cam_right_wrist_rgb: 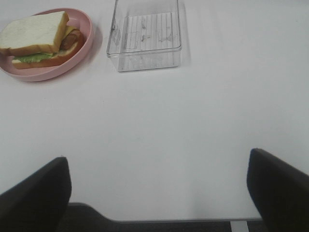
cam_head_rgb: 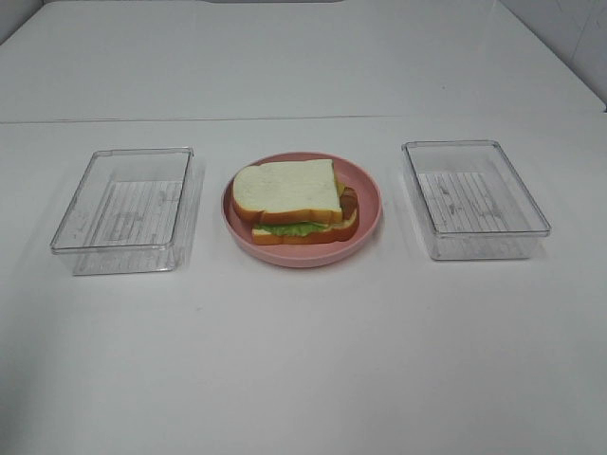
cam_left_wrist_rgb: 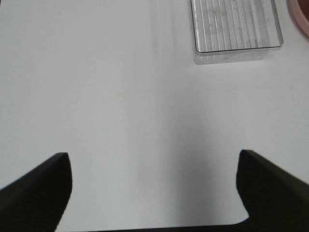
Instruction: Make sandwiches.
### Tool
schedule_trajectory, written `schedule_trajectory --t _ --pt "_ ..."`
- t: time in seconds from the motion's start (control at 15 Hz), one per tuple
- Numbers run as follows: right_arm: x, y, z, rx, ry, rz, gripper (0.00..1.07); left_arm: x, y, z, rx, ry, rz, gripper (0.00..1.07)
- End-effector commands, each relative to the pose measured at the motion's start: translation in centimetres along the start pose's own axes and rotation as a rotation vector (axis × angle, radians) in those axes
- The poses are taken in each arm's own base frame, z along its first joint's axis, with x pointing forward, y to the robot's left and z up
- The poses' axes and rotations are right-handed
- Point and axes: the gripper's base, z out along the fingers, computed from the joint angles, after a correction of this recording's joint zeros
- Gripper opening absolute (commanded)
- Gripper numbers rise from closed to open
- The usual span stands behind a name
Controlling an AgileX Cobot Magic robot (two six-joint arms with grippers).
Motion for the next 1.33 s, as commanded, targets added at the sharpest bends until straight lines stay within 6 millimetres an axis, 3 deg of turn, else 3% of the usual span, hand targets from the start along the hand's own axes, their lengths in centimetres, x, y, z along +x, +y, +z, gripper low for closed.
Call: schedule_trajectory --t 0.07,0.27,0.33,0.8,1.33 --pt "0.2 0.0 -0.2 0.001 -0.030 -0.003 0.94 2.7 -0.4 -1.4 0.010 -0.087 -0.001 0.84" --pt "0.2 0.0 -0.2 0.001 -0.030 -0.003 0.94 5.9 -0.6 -2.3 0.000 -0.216 0.017 0.84" --pt "0.2 0.0 -0.2 0.001 -0.030 -0.003 0.94 8.5 -0.8 -2.0 0.009 -0.246 0.010 0.84" --pt "0.2 0.0 -0.2 0.001 -0.030 -0.003 0.94 12.8 -1.4 -4.0 0.025 -0.429 0.031 0.84" --pt "0.2 0.0 -0.2 0.001 -0.030 -0.003 0.94 13.1 -1.1 -4.2 0.117 -0.437 0.100 0.84"
